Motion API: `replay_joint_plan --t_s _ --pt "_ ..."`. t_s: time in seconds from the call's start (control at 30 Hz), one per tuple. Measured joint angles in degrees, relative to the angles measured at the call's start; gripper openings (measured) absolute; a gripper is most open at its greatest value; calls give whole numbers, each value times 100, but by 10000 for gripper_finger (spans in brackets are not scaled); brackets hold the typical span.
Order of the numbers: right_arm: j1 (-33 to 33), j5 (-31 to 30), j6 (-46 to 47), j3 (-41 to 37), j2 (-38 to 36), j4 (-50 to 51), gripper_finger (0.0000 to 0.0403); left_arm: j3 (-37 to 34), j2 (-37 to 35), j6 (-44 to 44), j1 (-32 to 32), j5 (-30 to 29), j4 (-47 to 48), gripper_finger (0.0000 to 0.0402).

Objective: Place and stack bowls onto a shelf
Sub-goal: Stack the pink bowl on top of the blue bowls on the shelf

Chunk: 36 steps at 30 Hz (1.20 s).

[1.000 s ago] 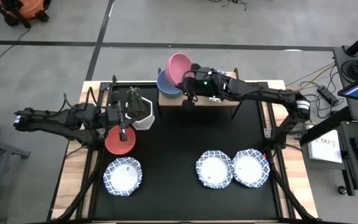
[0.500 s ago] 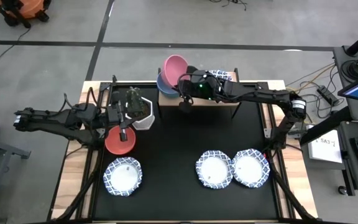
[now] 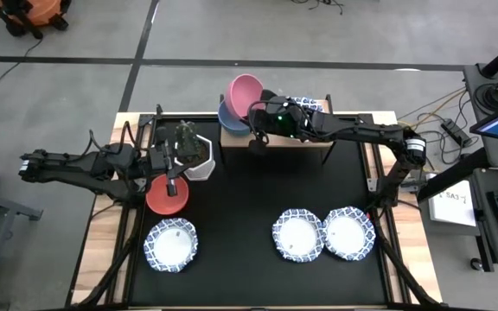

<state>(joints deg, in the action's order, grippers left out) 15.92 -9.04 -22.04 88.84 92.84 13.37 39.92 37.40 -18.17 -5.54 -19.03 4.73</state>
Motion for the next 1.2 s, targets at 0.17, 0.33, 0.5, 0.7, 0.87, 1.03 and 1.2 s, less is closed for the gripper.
replay_joint_plan --t_s 0.17,0.33,0.5,0.7,0.87,1.03,1.2 --pt "-2 -1 -22 0 0 0 13 0 1 0 1 0 1 79" --pt "-2 -2 -36 0 0 -3 10 0 1 0 0 0 2 79" --pt "-2 -14 39 0 0 -38 29 0 1 0 0 0 0 79" --pt "-2 -87 170 0 0 -42 89 0 1 0 0 0 0 79" --pt "0 -153 113 0 -2 -42 123 0 1 0 2 0 0 79" --pt "-2 -146 452 0 -39 -382 123 0 1 0 1 0 0 79" --pt "24 -146 501 -10 81 -448 87 0 1 0 1 0 2 79"
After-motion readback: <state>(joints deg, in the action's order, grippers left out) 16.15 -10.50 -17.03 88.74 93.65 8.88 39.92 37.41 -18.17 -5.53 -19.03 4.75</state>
